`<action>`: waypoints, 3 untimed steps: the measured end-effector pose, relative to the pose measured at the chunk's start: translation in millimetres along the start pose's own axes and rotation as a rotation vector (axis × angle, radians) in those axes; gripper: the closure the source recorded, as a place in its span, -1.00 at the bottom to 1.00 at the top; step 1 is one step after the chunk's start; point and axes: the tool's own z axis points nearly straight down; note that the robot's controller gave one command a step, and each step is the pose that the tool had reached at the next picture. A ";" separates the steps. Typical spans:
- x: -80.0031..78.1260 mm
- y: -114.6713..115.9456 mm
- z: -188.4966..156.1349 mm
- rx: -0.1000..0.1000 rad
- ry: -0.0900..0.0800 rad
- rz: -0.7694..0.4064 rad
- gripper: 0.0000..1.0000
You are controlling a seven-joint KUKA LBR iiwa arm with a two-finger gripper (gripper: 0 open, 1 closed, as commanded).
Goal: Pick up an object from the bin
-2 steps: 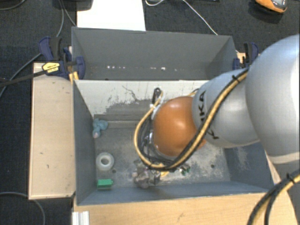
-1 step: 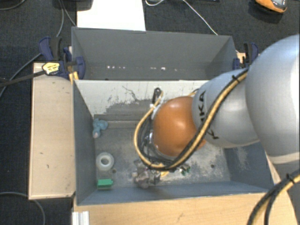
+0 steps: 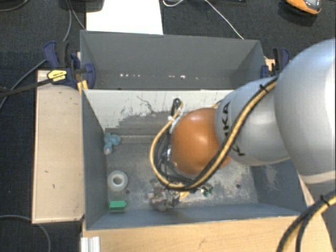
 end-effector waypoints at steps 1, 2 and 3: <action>-6.0 4.7 -1.5 0.000 -0.005 0.035 1.00; -6.9 4.9 -1.6 0.000 -0.005 0.036 1.00; -16.1 -30.0 -16.1 0.000 -0.008 0.166 1.00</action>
Offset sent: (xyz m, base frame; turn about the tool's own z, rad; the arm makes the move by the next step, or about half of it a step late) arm 0.0065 -0.0045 -0.0005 0.0056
